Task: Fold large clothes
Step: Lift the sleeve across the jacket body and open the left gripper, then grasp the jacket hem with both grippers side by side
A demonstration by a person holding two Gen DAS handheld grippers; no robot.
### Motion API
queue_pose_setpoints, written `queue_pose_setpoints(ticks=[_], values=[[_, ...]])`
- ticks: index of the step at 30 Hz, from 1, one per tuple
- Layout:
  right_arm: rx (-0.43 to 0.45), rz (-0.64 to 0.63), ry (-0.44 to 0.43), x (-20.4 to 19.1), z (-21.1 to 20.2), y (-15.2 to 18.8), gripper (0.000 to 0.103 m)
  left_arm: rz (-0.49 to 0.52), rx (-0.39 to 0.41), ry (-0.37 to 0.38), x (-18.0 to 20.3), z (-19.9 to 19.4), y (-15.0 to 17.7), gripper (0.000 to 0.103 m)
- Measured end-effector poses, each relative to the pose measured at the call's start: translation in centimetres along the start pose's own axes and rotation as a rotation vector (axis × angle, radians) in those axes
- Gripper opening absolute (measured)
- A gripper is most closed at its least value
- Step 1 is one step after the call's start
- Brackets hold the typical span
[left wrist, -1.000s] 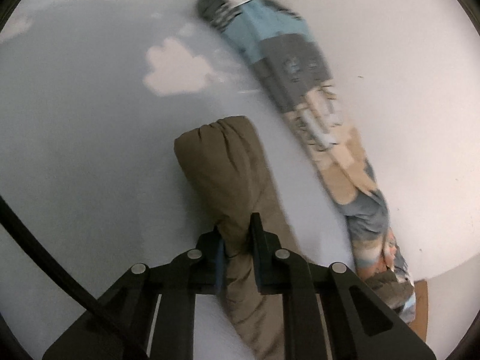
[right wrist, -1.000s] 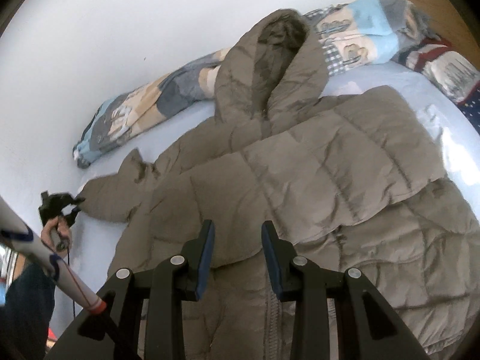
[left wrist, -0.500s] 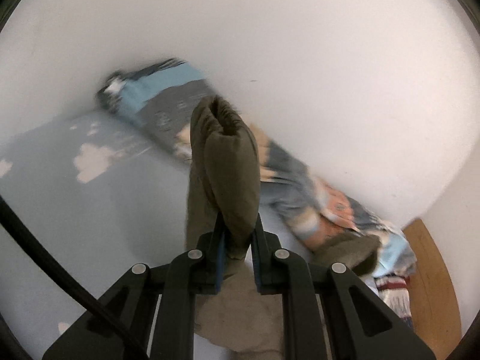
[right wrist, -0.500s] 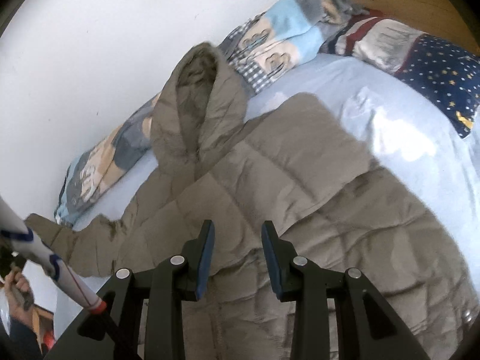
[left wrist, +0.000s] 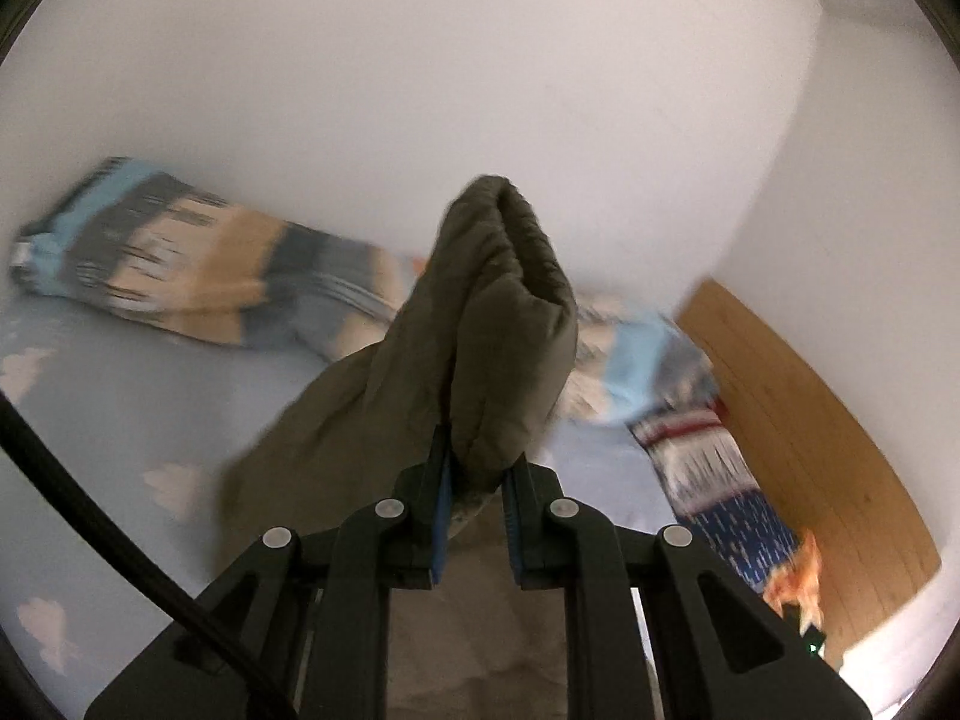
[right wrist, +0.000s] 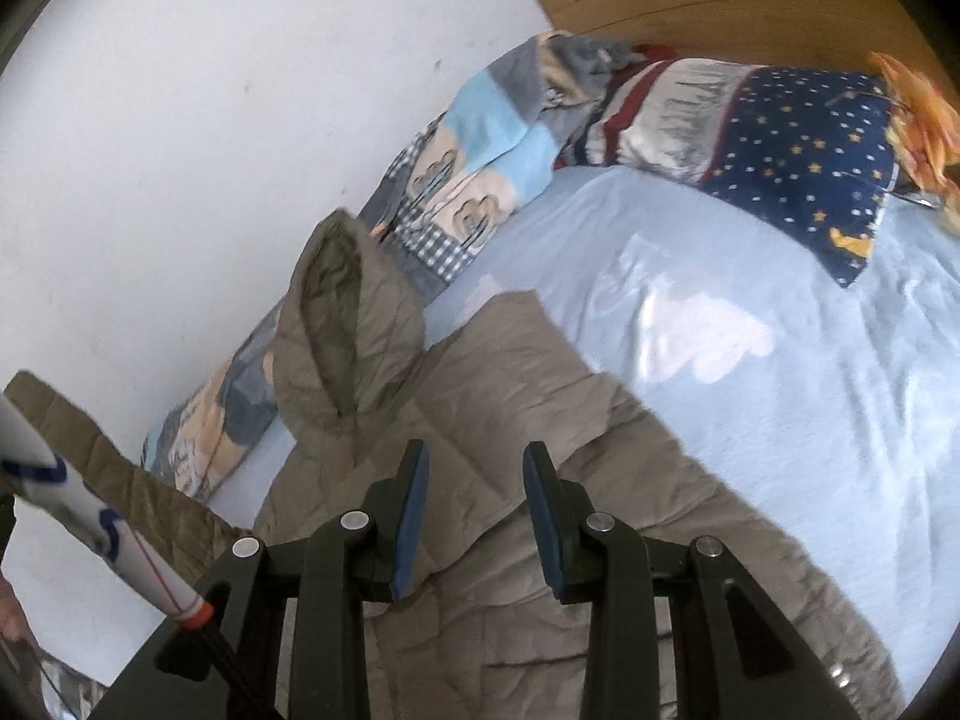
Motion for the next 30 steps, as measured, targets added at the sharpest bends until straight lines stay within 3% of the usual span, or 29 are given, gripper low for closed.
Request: queue_pose_setpoints(ticks=[5,9,14,17,19,22,27,30], values=[[0.028,0.039,0.010,2.4,-1.5,-1.2,0.035,0.068,-0.141,0.004,4.8,6.9,8.8,0.014],[0.041,0.056,0.025,3.9,-2.5,-1.8,0.035,0.109,-0.246,-0.034,6.4,12.1,16.7,0.014],[0.034,0.082,0.023,5.2,-2.9,-2.1,0.035,0.150,-0.360,-0.141,3.5,18.6,24.1,0.016],[0.035,0.086,0.023,5.5,-3.0,-2.2,0.035,0.163,-0.447,-0.199,2.2,20.2,27.6,0.029],[0.036,0.094,0.020,5.6,-3.0,-2.3,0.036,0.190,-0.484,-0.206,1.8,19.9,28.6,0.036],[0.038,0.095,0.021,5.4,-2.8,-2.3,0.039,0.235,-0.481,-0.153,2.7,17.7,28.5,0.045],[0.036,0.053,-0.007,3.5,-2.1,-2.2,0.039,0.276,-0.359,-0.125,1.0,13.4,23.3,0.057],[0.023,-0.004,-0.019,1.7,-1.0,-1.8,0.039,0.275,-0.292,-0.183,-1.9,12.9,19.6,0.059]])
Point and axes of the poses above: each gripper's, at about its wrist camera, not at the fingertips, and z roughly the way its jaws point, x to its right, y to its underside, the point moved 10 cm from there along z, roughly the way its jaws point, and after that the axes turned 14 degrees about -z, right-handed, at the moved point
